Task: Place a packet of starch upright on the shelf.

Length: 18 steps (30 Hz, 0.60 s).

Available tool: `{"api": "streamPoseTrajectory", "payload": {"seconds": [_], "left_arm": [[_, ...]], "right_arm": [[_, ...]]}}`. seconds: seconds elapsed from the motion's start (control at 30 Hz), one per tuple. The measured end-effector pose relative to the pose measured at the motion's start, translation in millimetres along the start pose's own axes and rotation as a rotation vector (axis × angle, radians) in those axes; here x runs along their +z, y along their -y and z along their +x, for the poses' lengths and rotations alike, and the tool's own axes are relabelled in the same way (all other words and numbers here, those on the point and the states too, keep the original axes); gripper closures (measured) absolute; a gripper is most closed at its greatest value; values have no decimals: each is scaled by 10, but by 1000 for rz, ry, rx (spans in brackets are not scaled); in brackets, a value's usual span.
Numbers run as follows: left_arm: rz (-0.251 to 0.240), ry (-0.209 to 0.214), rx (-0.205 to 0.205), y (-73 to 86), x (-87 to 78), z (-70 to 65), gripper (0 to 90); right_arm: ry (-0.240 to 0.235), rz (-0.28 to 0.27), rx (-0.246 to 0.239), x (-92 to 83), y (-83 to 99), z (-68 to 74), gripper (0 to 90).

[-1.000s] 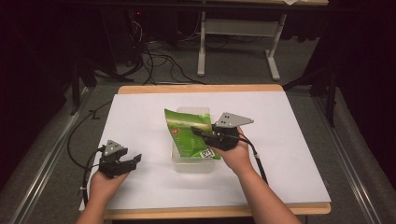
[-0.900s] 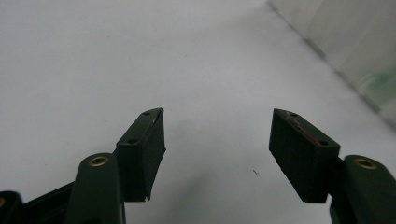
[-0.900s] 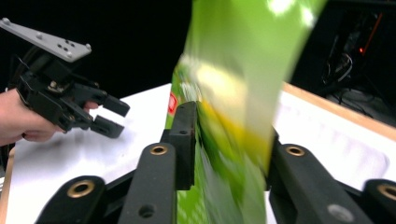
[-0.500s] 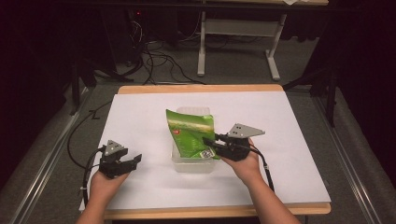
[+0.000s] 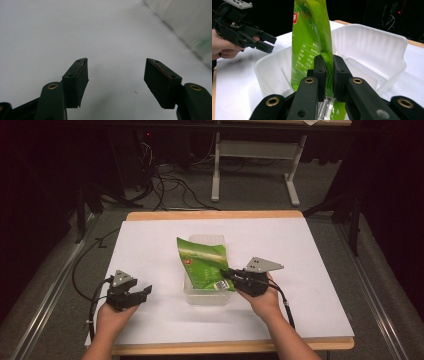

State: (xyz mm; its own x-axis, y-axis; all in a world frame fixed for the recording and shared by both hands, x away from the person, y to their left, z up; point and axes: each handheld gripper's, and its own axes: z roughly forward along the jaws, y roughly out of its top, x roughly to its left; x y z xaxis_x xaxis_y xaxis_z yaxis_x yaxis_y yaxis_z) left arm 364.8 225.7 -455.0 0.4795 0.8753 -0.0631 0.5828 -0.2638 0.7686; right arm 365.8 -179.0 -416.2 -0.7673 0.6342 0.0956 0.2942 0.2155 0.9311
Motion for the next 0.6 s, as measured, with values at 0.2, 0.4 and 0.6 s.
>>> {"api": "streamPoseTrajectory", "payload": {"seconds": [0.2, 0.4, 0.6], "left_arm": [[-3, -1, 1, -2, -3, -4, 366], [-5, 1, 1, -5, -4, -5, 367], [-7, 1, 0, -6, -6, -4, 366]], "right_arm": [[3, 9, 18, 1, 31, 13, 855], [-4, 30, 32, 6, 100, 12, 859], [-4, 58, 31, 22, 147, 34, 860]]}}
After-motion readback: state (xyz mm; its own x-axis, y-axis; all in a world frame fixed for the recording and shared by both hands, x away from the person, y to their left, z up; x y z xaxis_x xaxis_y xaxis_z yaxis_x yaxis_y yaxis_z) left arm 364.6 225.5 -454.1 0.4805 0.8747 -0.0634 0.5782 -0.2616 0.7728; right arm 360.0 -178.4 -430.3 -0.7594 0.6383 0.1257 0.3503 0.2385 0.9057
